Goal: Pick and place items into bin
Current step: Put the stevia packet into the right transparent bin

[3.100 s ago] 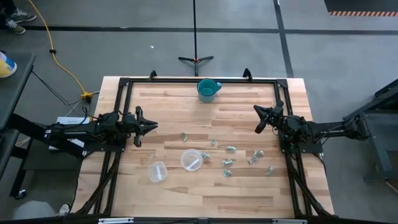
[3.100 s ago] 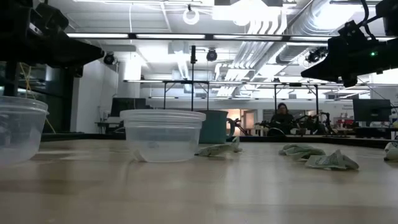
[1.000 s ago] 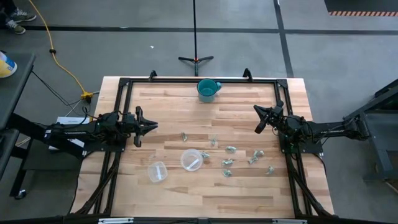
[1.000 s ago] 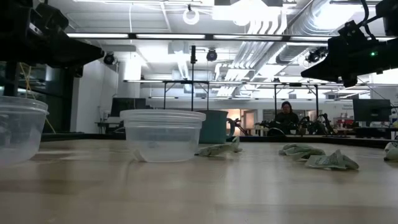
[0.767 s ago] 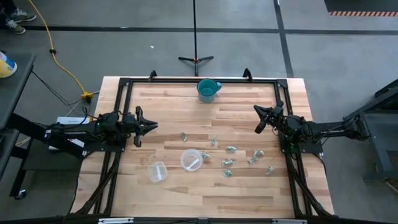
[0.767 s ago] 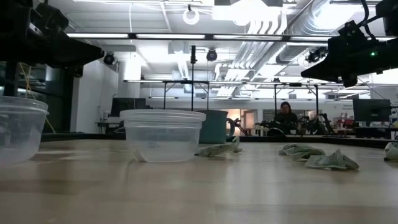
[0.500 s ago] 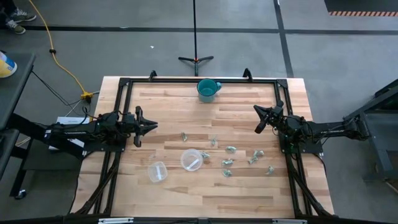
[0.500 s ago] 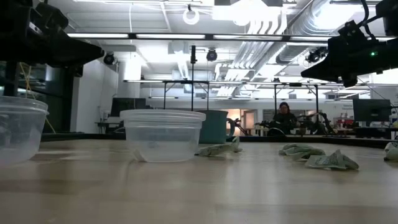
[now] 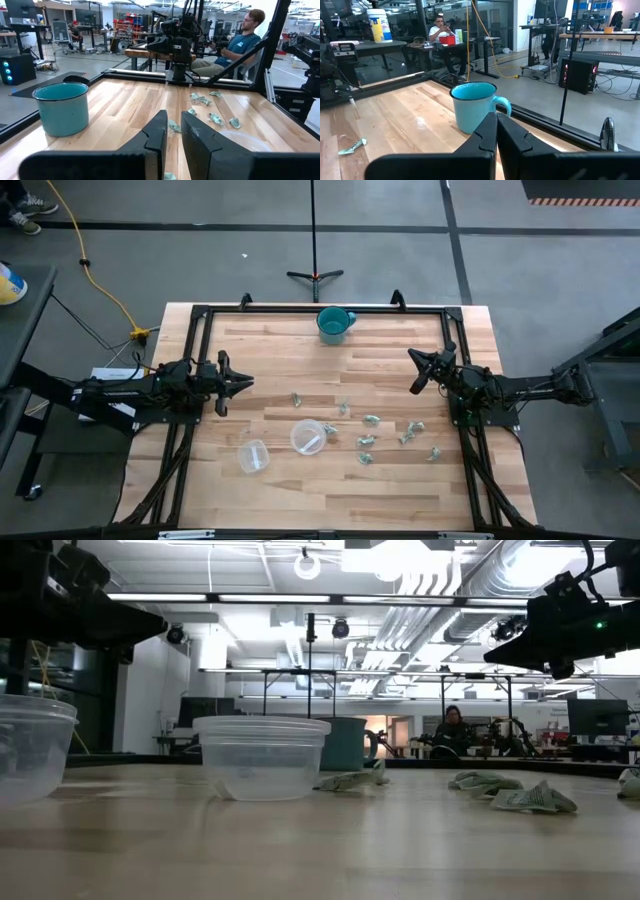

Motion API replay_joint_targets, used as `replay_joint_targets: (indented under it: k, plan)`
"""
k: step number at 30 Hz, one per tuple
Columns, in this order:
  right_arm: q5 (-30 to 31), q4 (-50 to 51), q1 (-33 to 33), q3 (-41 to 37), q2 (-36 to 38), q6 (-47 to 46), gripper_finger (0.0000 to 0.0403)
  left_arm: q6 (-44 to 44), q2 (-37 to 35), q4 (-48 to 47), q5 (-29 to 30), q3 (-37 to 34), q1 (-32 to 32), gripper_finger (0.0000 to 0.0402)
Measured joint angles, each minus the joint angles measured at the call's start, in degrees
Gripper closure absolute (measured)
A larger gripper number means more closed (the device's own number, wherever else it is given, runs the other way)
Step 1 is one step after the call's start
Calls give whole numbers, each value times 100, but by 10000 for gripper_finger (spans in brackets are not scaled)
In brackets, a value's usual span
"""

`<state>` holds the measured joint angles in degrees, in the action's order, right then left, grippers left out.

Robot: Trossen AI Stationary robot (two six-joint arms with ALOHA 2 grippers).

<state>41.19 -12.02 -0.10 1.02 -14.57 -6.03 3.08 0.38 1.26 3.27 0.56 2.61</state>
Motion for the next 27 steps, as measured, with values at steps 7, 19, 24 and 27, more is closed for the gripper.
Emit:
replay_joint_targets:
  k: [7,19,24,27]
  plan:
    - [-320,13,-2,-1,2,-190,402,-8,2,7,74,0,0,309]
    - [-511,-392,-7,0,-123,270,329,-23,2,11,96,0,0,309]
    - [-916,-1562,-255,0,-580,628,243,-23,1,13,117,1,0,309]
    - [-1488,-2012,-482,114,-1018,628,204,-23,2,15,117,2,0,309]
